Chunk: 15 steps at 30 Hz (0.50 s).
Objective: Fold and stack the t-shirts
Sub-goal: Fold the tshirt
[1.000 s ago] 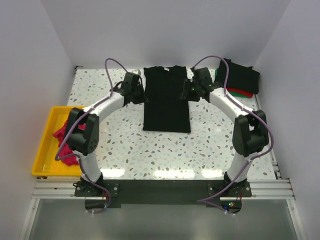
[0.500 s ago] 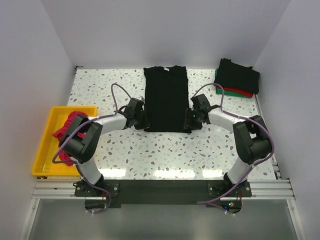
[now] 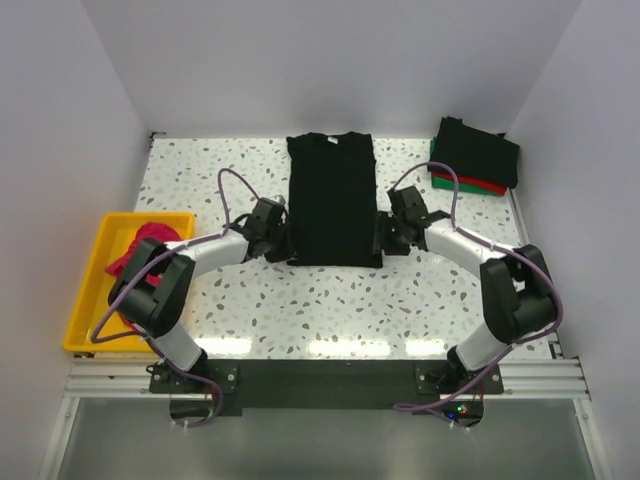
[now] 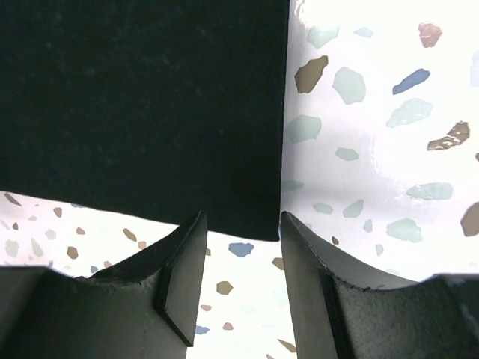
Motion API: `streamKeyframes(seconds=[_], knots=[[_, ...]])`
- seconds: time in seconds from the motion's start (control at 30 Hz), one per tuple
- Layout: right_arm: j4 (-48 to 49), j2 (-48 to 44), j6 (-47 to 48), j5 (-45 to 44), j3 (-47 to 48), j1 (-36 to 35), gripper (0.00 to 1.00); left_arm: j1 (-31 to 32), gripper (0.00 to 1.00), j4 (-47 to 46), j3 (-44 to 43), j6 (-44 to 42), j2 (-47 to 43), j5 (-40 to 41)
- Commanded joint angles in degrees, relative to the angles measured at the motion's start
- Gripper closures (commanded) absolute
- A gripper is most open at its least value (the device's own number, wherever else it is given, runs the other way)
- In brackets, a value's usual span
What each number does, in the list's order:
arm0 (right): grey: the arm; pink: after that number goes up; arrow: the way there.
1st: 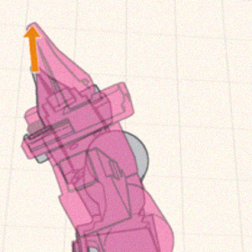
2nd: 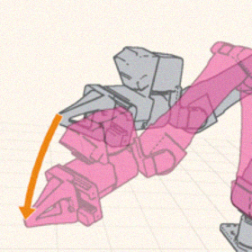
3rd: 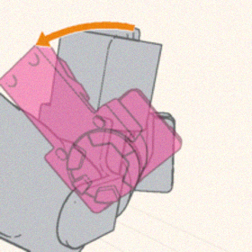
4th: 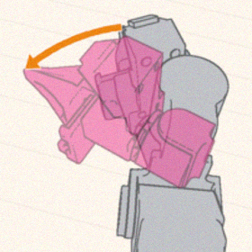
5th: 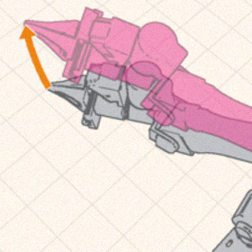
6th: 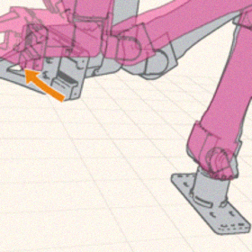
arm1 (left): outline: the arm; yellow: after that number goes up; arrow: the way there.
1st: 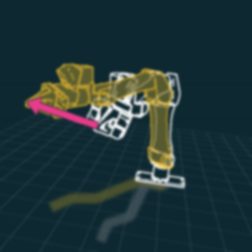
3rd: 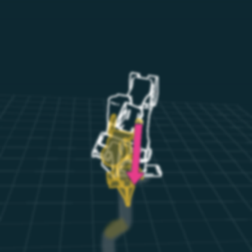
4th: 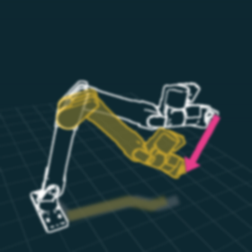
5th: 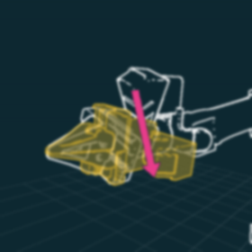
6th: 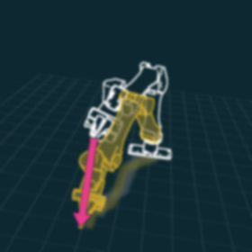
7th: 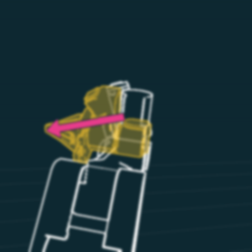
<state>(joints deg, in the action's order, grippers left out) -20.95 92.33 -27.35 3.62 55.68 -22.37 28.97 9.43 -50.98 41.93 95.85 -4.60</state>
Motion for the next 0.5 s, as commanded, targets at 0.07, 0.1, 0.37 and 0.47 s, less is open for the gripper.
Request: streamKeyframes(seconds=[0.07, 0.1, 0.37, 0.47], knots=[[-1.2, -4.0, 1.3, -3.4, 2.9, -0.9, 0.52, 0.2, 0.95, 1.7, -2.3, -1.9, -3.7, -0.4], [-1.1, -3.9, 1.4, -3.4, 3.4, -1.2, 0.52, 0.2, 0.94, 0.9, -2.7, -1.7, -3.5, -0.4], [2.0, 5.7, 0.7, -4.7, 12.1, -4.3, 0.52, 0.3, 0.94, -5.2, -11.4, -0.1, 6.4, -1.6], [3.7, 10.0, 0.1, -4.6, 13.1, -4.6, 0.52, 0.3, 0.94, -6.7, -12.6, 0.0, 9.7, -0.2]])
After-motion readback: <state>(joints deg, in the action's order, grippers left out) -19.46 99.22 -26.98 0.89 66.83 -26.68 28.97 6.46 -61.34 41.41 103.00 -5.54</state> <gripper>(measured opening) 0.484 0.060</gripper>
